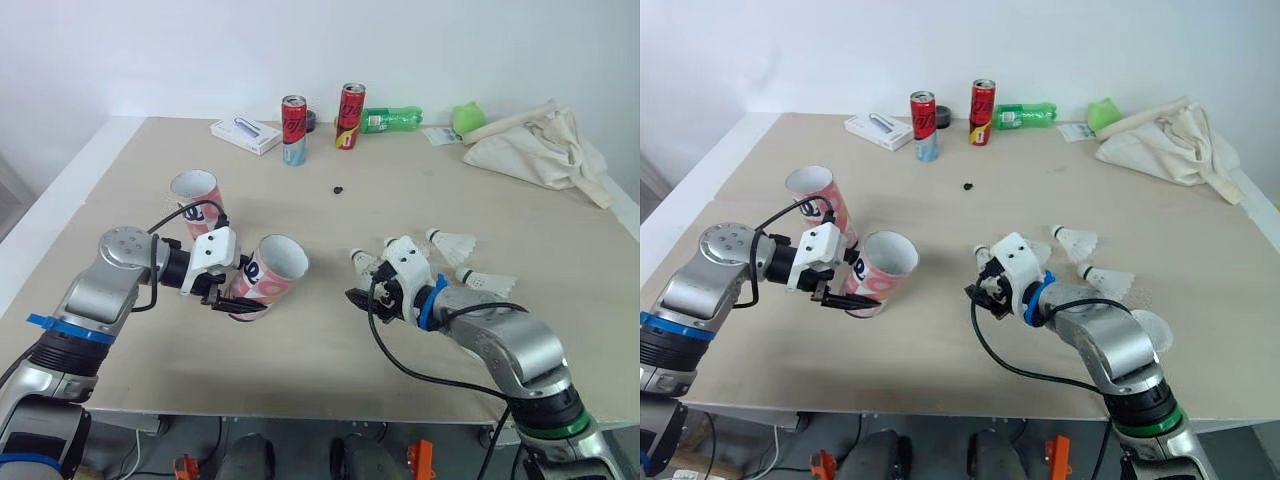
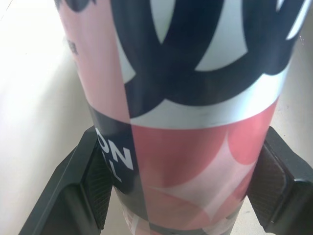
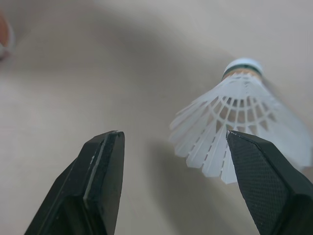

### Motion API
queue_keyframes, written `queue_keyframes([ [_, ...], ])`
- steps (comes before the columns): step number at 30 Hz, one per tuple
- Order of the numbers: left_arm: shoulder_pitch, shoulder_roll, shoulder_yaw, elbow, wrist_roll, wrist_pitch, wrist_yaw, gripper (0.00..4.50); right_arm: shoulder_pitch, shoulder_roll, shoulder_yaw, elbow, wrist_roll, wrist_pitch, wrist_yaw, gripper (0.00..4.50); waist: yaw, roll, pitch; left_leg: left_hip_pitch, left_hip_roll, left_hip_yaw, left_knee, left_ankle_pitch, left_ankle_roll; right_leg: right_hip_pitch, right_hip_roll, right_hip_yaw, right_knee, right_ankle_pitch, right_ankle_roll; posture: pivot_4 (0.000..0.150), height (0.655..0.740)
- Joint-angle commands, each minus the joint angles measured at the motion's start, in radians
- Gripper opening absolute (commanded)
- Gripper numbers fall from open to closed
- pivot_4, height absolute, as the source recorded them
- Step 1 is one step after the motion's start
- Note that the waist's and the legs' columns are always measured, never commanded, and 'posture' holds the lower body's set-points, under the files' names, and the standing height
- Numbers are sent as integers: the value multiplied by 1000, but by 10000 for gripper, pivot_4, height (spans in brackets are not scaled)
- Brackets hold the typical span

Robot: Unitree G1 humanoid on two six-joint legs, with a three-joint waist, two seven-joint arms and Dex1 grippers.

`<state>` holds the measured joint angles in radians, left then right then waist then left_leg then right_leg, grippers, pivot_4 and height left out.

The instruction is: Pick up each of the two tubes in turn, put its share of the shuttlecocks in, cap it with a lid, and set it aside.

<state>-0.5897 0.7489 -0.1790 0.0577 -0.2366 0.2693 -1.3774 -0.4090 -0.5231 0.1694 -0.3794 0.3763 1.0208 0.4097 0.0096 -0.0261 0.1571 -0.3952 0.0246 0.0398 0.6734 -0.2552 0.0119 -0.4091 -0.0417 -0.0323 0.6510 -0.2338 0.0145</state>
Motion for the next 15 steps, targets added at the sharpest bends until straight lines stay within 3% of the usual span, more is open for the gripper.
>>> queue_keyframes([
  [1,5,-9,-11,-10,3,10,11,32363,-64,35,8,52,-33,-36,-8,35779,0,0,0,0,0,0,0,0,0,0,0,0,0,0,0,1500,7324],
  [10,13,-7,-8,-30,-2,26,19,32363,-153,65,125,204,-184,-132,-11,35779,0,0,0,0,-1,0,0,0,0,0,-1,0,0,0,0,1500,7324],
  [15,21,-6,-5,-44,-5,35,28,32363,-174,103,132,230,-205,-166,9,13148,-1,0,0,0,-1,0,0,0,0,0,-1,0,0,1,0,1500,7324],
])
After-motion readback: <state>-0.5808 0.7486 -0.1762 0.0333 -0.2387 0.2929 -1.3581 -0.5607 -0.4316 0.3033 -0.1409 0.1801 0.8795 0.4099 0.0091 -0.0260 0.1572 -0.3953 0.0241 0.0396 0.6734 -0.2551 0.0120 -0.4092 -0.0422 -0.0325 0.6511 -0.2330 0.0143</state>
